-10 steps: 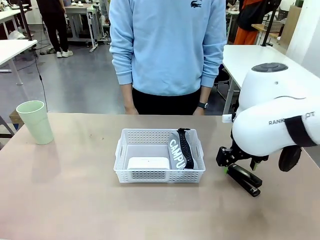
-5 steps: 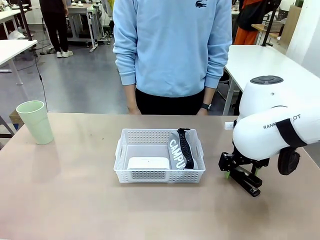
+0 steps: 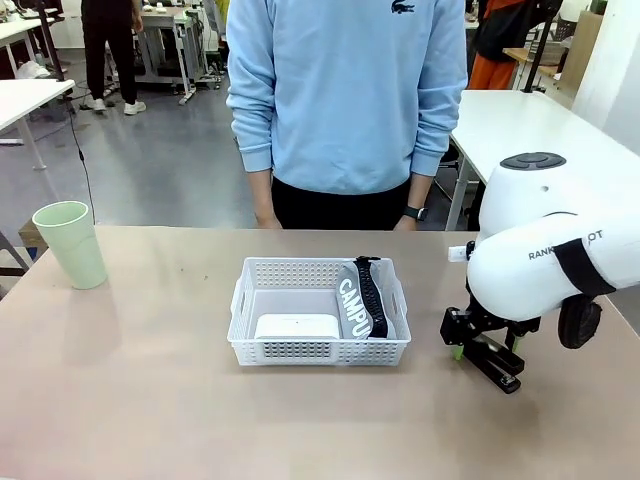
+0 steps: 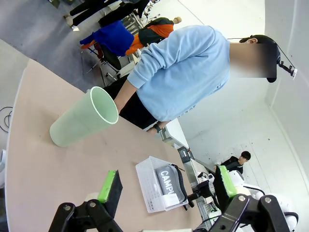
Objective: Efficiently arrange items inside the basket to fit them all.
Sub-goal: Pick up the Stapler and place it inside the Organizing basket.
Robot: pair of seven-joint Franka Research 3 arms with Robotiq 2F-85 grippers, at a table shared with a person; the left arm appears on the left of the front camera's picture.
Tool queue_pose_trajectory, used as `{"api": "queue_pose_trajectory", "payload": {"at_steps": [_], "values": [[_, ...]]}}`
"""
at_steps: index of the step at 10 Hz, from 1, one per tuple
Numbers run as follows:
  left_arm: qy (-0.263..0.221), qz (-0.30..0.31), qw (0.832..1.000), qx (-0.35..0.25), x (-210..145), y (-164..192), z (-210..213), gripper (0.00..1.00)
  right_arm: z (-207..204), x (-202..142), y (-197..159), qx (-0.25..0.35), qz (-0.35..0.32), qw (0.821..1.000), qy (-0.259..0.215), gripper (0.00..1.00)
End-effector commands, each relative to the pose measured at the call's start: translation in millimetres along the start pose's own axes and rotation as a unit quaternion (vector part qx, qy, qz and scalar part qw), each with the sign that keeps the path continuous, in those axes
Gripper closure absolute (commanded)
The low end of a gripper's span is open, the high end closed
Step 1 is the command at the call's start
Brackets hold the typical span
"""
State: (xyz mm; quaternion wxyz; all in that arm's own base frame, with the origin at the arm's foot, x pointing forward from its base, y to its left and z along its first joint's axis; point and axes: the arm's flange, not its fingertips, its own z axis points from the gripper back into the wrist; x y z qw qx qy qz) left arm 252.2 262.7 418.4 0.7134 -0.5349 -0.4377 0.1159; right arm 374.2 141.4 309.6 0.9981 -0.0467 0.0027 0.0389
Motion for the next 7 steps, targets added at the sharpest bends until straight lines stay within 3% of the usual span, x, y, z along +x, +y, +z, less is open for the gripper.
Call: {"api": "queue_pose_trajectory", "payload": {"at_steps": [1, 4, 7], "values": [[-0.001, -0.011, 1.000, -0.006, -1.9, -1.6, 1.4, 0.00, -7.5, -24.4, -20.8, 0.011, 0.104, 0.994, -0.018, 0.00], [-0.001, -0.011, 1.000, -0.006, -1.9, -1.6, 1.4, 0.00, -14.2, -24.7, -14.6, -0.009, 0.191, 0.981, -0.043, 0.00], [-0.001, -0.011, 1.000, -0.006, -1.9, -1.6, 1.4, 0.00, -14.8, -26.3, -16.9, -0.006, 0.209, 0.977, -0.031, 0.00]]}}
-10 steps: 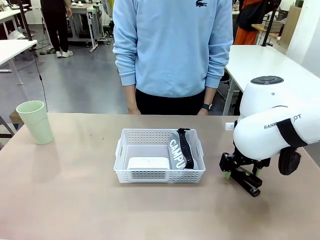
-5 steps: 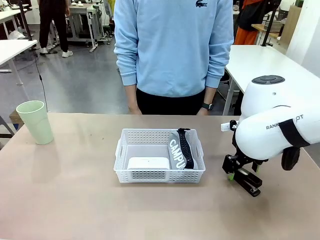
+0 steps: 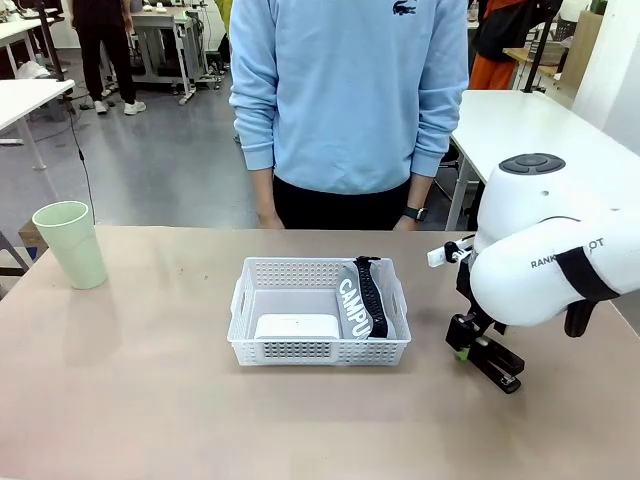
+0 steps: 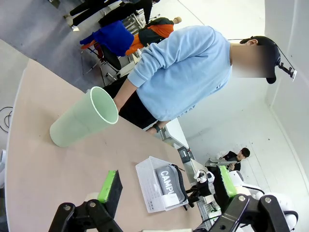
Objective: Efficiently arrange items inside the basket to fit them all.
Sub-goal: Pick up the Stapler and place it inside the Organizing basket.
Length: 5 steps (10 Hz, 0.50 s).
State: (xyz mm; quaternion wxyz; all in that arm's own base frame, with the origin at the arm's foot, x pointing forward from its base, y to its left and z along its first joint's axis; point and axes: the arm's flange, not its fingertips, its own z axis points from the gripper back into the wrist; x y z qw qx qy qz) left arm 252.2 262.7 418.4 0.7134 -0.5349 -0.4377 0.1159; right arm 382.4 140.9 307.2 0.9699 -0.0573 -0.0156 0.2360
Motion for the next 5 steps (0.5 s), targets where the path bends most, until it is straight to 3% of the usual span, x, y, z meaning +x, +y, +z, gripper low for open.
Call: {"api": "queue_pose_trajectory", "payload": {"at_steps": [1, 5], "values": [[-0.001, -0.011, 1.000, -0.006, -1.9, -1.6, 1.4, 0.00, -11.5, -39.7, -1.3, 0.005, 0.021, 1.000, 0.010, 0.00], [-0.001, -0.011, 1.000, -0.006, -1.9, -1.6, 1.4, 0.00, -12.2, -40.7, 0.9, -0.004, 0.038, 0.999, 0.019, 0.00]]}}
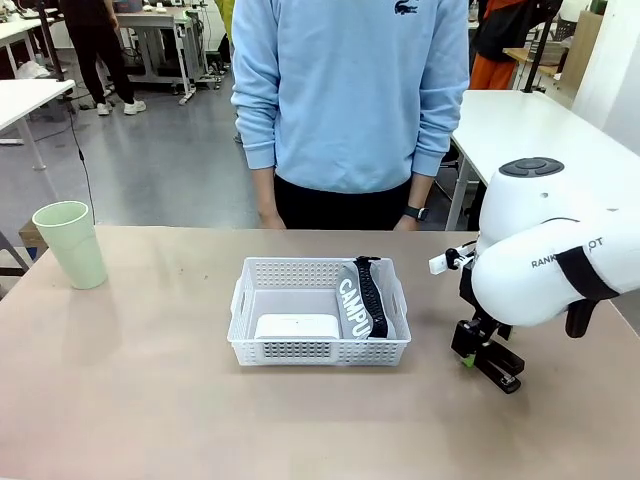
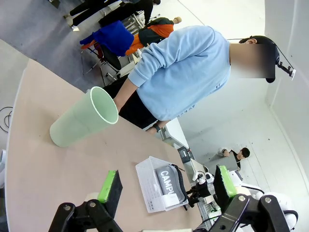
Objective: Efficiently arrange items inside the basket to fit them all.
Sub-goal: Pick up the Stapler and place it inside the Organizing basket.
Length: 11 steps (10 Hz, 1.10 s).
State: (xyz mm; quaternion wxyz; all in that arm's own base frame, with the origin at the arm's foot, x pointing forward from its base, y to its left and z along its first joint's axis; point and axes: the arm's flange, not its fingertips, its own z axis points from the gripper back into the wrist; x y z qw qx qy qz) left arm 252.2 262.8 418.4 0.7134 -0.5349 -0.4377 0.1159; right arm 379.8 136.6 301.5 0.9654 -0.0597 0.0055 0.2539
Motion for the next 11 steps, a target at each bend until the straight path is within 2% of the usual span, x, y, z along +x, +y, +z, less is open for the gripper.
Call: {"api": "queue_pose_trajectory", "payload": {"at_steps": [1, 2, 3, 5, 6, 7, 8, 11], "values": [[-0.001, -0.011, 1.000, -0.006, -1.9, -1.6, 1.4, 0.00, -8.9, -35.0, 4.5, -0.019, 0.020, 1.000, 0.012, 0.57], [-0.001, -0.011, 1.000, -0.006, -1.9, -1.6, 1.4, 0.00, -8.4, -34.7, 4.6, -0.009, 0.024, 1.000, 0.010, 0.60], [-0.001, -0.011, 1.000, -0.006, -1.9, -1.6, 1.4, 0.00, -8.1, -34.8, 3.8, -0.004, 0.024, 1.000, 0.012, 1.00], [-0.001, -0.011, 1.000, -0.006, -1.9, -1.6, 1.4, 0.00, -8.5, -35.8, 2.5, 0.000, 0.021, 1.000, 0.017, 1.00], [-0.001, -0.011, 1.000, -0.006, -1.9, -1.6, 1.4, 0.00, -8.3, -36.3, 2.1, 0.001, 0.023, 1.000, 0.016, 0.86], [-0.001, -0.011, 1.000, -0.006, -1.9, -1.6, 1.4, 0.00, -8.4, -36.2, 2.4, 0.000, 0.024, 1.000, 0.016, 0.96], [-0.001, -0.011, 1.000, -0.006, -1.9, -1.6, 1.4, 0.00, -8.6, -36.2, 2.5, 0.002, 0.025, 1.000, 0.017, 1.00], [-0.001, -0.011, 1.000, -0.006, -1.9, -1.6, 1.4, 0.00, -5.6, -37.8, 2.6, 0.002, 0.021, 1.000, 0.021, 1.00]]}}
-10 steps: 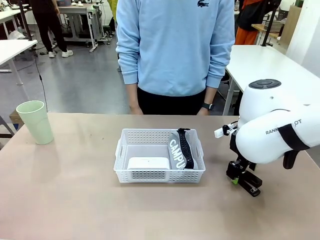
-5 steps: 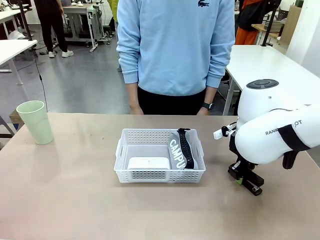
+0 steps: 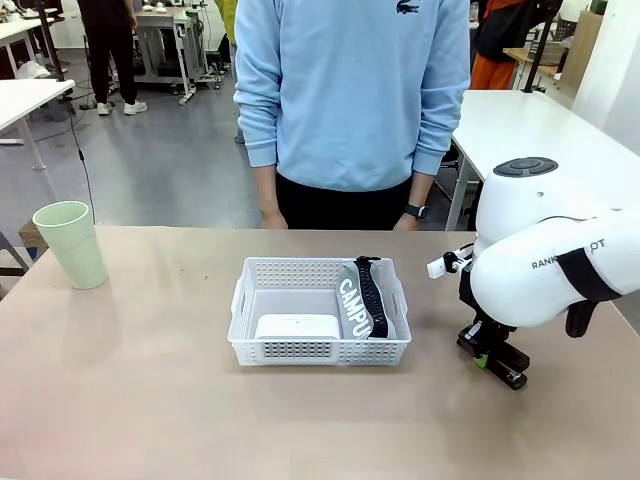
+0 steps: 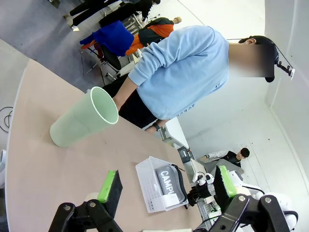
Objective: Efficiently arrange items inside the basket to fit them all.
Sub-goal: Pick up the Stapler and place it inside the Organizing basket.
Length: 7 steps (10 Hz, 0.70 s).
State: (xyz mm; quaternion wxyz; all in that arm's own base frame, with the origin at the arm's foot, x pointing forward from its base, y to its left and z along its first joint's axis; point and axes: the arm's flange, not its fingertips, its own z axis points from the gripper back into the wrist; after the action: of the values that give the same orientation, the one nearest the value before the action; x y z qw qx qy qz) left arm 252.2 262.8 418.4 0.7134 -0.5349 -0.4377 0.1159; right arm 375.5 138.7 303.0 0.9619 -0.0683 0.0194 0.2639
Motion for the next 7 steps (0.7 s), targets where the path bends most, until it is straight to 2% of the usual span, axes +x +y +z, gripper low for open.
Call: {"api": "queue_pose_trajectory", "payload": {"at_steps": [1, 3, 5, 7], "values": [[-0.001, -0.011, 1.000, -0.006, -1.9, -1.6, 1.4, 0.00, -7.4, -35.0, -0.2, 0.014, 0.004, 1.000, 0.010, 1.00], [-0.001, -0.011, 1.000, -0.006, -1.9, -1.6, 1.4, 0.00, 21.1, -42.6, -3.9, 0.023, -0.012, 1.000, 0.013, 1.00], [-0.001, -0.011, 1.000, -0.006, -1.9, -1.6, 1.4, 0.00, 105.8, -61.7, -5.4, -0.015, -0.051, 0.998, -0.020, 1.00], [-0.001, -0.011, 1.000, -0.006, -1.9, -1.6, 1.4, 0.00, 174.0, -72.2, 8.2, -0.064, -0.056, 0.995, -0.043, 1.00]]}}
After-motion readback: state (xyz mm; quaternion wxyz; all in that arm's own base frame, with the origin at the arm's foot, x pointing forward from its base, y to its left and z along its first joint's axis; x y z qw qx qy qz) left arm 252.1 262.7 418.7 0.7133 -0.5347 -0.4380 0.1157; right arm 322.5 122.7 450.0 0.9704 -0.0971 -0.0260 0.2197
